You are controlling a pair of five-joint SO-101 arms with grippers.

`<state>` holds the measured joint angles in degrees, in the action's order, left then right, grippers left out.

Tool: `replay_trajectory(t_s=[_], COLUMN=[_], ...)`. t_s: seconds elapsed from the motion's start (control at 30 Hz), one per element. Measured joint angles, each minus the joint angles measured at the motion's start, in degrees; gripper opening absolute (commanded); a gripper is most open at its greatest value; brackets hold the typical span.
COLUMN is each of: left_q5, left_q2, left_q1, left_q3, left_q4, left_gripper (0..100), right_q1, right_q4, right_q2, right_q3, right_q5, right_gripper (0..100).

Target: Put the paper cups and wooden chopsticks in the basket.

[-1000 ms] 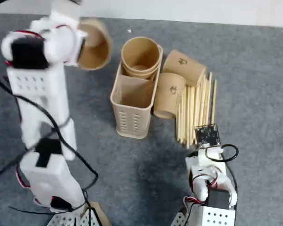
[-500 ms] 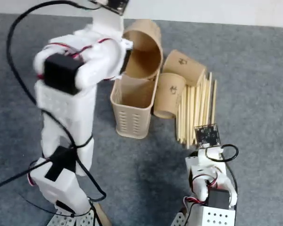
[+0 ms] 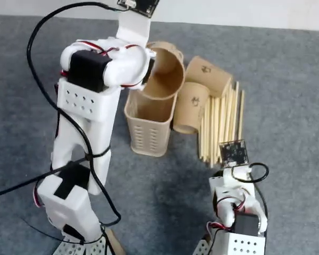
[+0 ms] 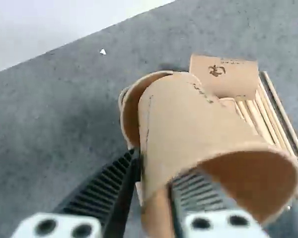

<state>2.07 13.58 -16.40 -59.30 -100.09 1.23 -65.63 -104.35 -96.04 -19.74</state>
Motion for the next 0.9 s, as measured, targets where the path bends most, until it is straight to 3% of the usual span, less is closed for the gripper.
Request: replay_trajectory(t_s=[0.3,0.9], left_q5=[0.00,0.18], left_q2=[0.18,-0.88], left_q1=[2.37,5.10], left_q3=[4.48,46.07], left_q4=[17.49,40.79], left_gripper=[17,17], right_q1=[0.00,0.00], right_q4=[0.00,0.00], right_q2=[0.00,0.00], right_q3=[0.00,0.00], right_q5=[0.00,0.00], right_gripper=[3.4,3.4])
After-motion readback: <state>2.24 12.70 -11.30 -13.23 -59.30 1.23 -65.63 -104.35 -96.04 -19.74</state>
